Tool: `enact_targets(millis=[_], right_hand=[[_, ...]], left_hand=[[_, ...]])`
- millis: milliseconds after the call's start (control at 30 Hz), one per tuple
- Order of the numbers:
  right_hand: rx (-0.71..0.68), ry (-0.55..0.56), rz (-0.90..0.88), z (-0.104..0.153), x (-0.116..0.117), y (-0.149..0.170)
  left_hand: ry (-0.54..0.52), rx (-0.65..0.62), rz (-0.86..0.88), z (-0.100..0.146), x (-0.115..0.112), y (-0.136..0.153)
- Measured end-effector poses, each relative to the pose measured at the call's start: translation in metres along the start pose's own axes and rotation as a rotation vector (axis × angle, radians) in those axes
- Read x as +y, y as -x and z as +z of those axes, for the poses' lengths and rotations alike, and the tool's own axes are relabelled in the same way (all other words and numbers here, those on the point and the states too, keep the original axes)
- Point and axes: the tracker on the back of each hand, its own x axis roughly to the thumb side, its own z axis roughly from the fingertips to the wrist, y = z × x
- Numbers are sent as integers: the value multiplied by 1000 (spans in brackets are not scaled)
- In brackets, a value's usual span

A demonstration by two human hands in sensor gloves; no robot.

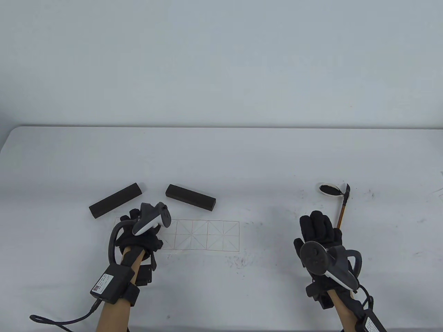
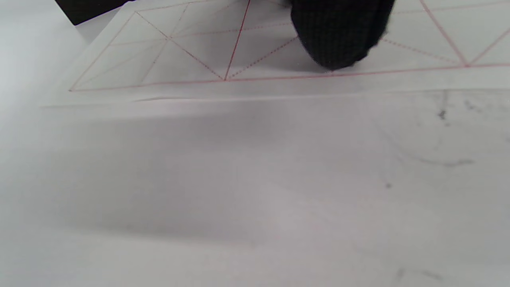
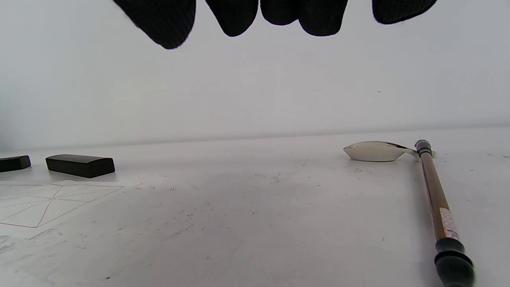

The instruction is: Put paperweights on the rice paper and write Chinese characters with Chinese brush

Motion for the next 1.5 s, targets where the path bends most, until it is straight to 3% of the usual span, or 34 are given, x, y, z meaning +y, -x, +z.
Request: enact_targets(millis=[567,967,1500], right_hand=[[-4,-8,7,0,1,-2],[-4,-15,13,0,1,-2],[-9,-32,22,0,4,-4]], left_hand=[[-108,-140,-187,27,-14,-38],[-197,-258,-325,59,-30,-93],[-213,-366,-182,66,-42,-98]])
